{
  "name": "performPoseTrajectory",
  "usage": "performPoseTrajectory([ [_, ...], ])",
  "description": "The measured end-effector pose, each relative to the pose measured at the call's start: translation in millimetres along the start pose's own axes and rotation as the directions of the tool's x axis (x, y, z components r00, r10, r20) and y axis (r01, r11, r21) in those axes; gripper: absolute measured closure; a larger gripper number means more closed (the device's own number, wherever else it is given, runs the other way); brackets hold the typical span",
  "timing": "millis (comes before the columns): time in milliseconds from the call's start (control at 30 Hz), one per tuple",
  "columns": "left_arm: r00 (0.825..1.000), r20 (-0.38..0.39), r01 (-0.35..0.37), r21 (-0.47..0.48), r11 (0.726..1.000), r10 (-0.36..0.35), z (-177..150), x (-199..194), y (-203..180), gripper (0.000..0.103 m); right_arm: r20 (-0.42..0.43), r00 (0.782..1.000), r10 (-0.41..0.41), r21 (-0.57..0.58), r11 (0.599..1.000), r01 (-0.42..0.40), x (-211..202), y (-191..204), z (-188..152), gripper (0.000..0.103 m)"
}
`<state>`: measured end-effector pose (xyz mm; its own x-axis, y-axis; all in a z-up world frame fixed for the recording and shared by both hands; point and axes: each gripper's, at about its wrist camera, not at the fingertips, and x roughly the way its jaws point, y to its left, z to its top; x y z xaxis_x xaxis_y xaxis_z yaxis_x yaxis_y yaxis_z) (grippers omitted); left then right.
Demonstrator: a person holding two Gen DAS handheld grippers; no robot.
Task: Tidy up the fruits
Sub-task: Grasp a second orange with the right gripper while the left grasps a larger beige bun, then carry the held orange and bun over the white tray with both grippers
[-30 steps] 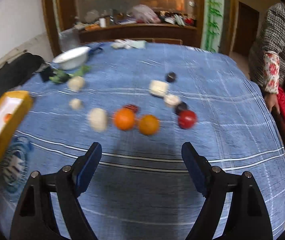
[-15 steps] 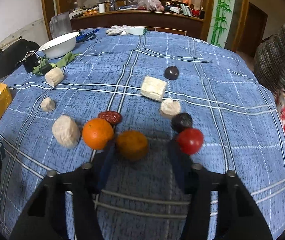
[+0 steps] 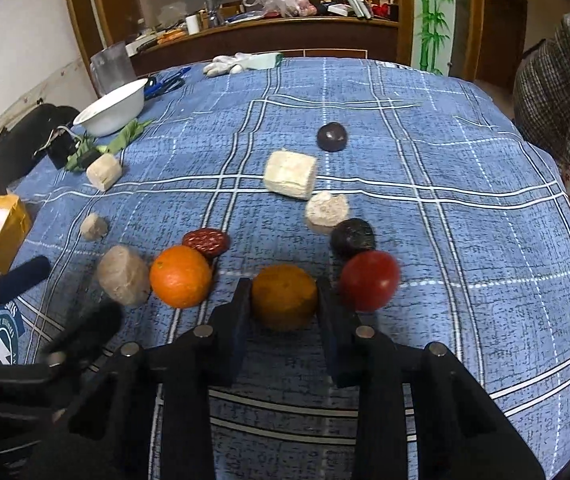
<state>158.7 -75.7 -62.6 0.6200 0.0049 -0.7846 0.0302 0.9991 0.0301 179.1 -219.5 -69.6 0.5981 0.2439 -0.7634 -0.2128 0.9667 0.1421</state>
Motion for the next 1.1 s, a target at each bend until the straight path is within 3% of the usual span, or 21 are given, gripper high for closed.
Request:
performPoseTrajectory([
  [33,1.000,0.002,0.009,-0.016,1.000,-0.009,1.6,0.1,1.4,0.065,-0.001,1.000,0.005,0.005,1.000,-0.005,0.1,-1.4,0.2,0.070],
  [67,1.000,0.004,-0.013,-0.010,1.000,0.013,2.2,-0.3,1.2,0.071,-0.001,1.000,0.009,0.008,1.000,-0.009,0.2,-2.2,0.4,0.070],
  [100,0.999,0.008,-0.037,-0.002,0.999,0.037,2.6,-0.8,0.3,0.071,0.000,1.000,0.013,0.008,1.000,-0.013,0.3,-2.1,0.6,0.070],
  [267,1.000,-0.003,-0.017,-0.012,1.000,0.017,-2.2,-11.2,7.0,0.072,0.006,1.000,0.018,-0.004,1.000,-0.018,-0.3,-0.7,1.0,0.070],
  [633,0.998,0.030,-0.058,-0.016,0.998,0.059,-42.6,-73.5,44.8,0.072,0.008,1.000,-0.018,-0.031,0.999,0.018,-2.3,6.5,-0.3,0.070],
  [1100,0.993,0.066,-0.092,-0.121,0.988,0.100,-76.9,-120.8,102.0,0.072,0.026,1.000,0.012,-0.120,0.993,-0.009,-53.6,71.1,-33.2,0.070],
])
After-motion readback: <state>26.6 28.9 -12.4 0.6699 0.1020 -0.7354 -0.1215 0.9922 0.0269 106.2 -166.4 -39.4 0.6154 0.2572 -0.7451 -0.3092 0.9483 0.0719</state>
